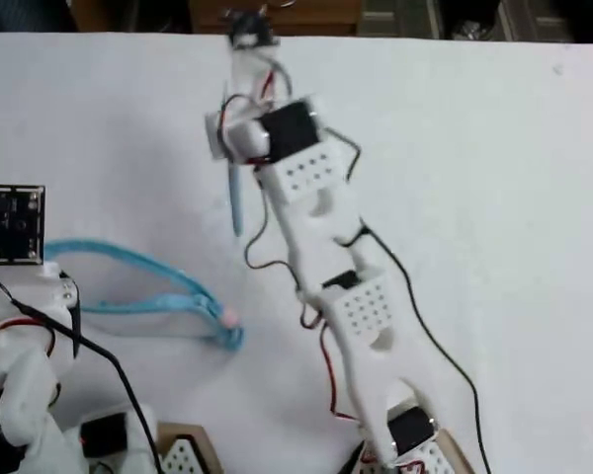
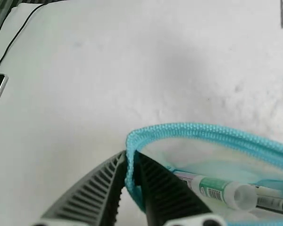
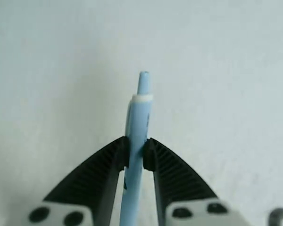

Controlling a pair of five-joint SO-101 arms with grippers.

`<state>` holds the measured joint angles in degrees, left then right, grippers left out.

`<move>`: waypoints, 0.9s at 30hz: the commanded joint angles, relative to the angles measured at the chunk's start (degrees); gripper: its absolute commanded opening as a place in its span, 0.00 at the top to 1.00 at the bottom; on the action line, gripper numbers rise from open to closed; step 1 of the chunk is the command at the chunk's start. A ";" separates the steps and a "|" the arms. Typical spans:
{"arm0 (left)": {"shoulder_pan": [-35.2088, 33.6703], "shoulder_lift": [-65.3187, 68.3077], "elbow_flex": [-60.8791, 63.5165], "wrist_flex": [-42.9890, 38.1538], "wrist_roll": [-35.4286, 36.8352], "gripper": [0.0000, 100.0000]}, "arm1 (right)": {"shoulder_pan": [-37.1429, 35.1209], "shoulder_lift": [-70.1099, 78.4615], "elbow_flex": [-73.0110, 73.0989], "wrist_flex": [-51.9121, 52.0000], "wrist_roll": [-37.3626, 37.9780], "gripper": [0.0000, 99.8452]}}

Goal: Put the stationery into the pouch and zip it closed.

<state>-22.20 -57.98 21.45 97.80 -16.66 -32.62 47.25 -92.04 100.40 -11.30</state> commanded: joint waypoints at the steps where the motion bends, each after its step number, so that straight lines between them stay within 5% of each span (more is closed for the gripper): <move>1: 0.04 0.57 3.87 1.93 0.44 0.98 | 1.27 -11.56 -1.58 1.19 0.26 0.98; 11: 0.04 0.57 3.87 2.11 0.44 0.98 | 1.36 -36.79 7.21 1.27 0.62 0.98; 27: 0.04 0.57 3.96 2.11 0.44 0.98 | 0.92 -89.98 93.71 0.13 0.70 0.98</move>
<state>-22.20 -57.98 21.45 97.80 -16.66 -32.00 -35.38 -12.57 100.48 -11.30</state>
